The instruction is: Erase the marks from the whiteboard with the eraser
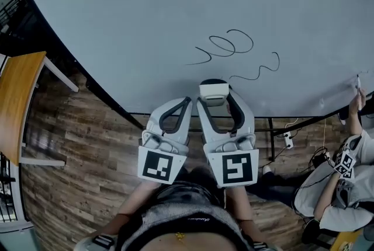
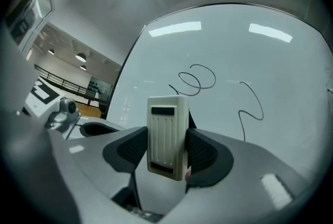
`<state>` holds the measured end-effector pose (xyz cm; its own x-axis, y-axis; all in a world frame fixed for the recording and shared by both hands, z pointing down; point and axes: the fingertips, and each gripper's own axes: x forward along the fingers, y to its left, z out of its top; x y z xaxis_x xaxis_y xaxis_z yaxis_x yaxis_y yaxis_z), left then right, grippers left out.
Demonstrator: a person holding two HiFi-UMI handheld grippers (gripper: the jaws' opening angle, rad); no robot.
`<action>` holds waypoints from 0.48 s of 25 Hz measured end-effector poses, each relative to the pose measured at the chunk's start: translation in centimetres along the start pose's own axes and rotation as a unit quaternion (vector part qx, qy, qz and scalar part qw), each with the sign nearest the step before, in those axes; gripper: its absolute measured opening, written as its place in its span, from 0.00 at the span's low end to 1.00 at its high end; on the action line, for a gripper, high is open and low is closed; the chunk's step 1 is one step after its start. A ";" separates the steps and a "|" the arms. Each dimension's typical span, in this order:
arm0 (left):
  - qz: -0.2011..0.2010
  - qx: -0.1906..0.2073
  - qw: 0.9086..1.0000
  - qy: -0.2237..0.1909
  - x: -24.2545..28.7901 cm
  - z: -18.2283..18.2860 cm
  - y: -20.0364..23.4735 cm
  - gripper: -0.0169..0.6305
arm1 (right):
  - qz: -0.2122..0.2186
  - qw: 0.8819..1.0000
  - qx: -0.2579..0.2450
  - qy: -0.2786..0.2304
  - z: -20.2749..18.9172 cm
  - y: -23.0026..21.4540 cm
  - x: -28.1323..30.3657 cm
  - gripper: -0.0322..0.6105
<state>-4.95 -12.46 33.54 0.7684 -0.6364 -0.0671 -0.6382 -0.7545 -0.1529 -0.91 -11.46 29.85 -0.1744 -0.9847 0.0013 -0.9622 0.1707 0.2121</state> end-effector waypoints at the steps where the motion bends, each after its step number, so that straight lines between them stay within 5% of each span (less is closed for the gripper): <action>1: -0.001 -0.004 1.000 0.003 0.0 -0.3 0.3 0.03 | 0.001 1.000 -0.008 -0.005 0.7 0.3 0.3 0.42; 12: 0.055 -0.018 0.998 0.022 -0.9 -1.4 3.9 0.03 | 0.075 0.996 -0.050 -0.014 3.2 4.4 3.6 0.42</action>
<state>-8.18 -15.11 34.39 0.6907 -0.7221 -0.0378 -0.7210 -0.6838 -0.1120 -6.43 -14.15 27.68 -0.3224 -0.9465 0.0144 -0.8994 0.3110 0.3071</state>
